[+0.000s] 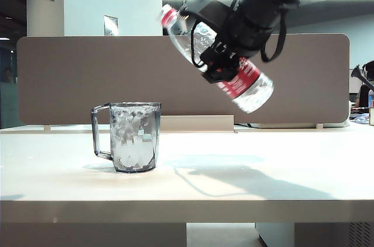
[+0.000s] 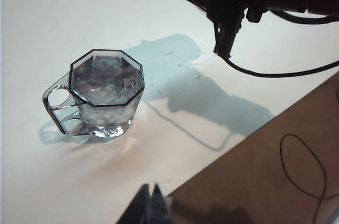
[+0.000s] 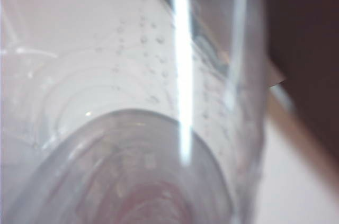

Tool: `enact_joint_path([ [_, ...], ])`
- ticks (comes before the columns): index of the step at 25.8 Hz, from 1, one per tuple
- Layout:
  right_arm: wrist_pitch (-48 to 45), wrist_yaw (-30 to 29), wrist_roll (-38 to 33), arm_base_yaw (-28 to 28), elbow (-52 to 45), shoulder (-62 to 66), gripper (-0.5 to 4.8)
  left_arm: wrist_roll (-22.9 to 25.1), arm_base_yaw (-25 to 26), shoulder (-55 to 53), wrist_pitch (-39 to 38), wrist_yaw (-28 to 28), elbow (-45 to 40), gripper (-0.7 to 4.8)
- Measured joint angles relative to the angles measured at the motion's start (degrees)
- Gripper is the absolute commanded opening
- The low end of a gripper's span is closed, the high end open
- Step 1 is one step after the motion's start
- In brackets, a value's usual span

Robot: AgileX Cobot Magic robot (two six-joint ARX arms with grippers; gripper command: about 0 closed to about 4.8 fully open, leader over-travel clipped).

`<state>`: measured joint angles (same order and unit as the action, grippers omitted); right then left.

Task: Pick up the mineral water bottle on the table and pour water into the mug until it's full.

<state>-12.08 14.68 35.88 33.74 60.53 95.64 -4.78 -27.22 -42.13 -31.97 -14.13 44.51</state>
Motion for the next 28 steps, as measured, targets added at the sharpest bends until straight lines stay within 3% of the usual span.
enact_joint_path([
  [4, -8.83, -3.43, -15.21, -0.33, -4.5, 0.92, 2.03, 0.0, 0.0, 0.0, 0.02, 0.0, 0.0, -0.05],
  [7, -27.5, -5.86, -30.8, -0.24, -13.73, 4.5, 2.09, 0.0, 0.0, 0.0, 0.02, 0.0, 0.0, -0.05],
  [12, -49.75, -5.9, -42.64, -0.26, -19.63, 12.44, 2.11, 0.0, 0.0, 0.0, 0.02, 0.0, 0.0, -0.05],
  [14, -53.79, -5.9, -44.59, 0.04, -19.65, 14.56, 2.14, 0.0, 0.0, 0.0, 0.02, 0.0, 0.0, -0.05],
  [17, -54.53, -5.99, -44.94, 0.52, -19.61, 15.69, 2.71, 0.0, 0.0, 0.0, 0.02, 0.0, 0.0, -0.05],
  [22, -54.95, -6.8, -45.03, 0.7, -19.56, 17.16, 2.73, 0.0, 0.0, 0.02, 0.02, 0.0, 0.0, -0.05],
  [26, -54.93, -6.82, -44.37, 0.68, -19.56, 17.22, 3.77, 0.0, 0.0, 0.02, 0.0, 0.0, 0.0, -0.05],
  [28, -54.62, -7.08, -43.67, 0.68, -19.56, 17.22, 4.02, 0.0, 0.0, 0.0, 0.0, 0.0, 0.0, -0.05],
])
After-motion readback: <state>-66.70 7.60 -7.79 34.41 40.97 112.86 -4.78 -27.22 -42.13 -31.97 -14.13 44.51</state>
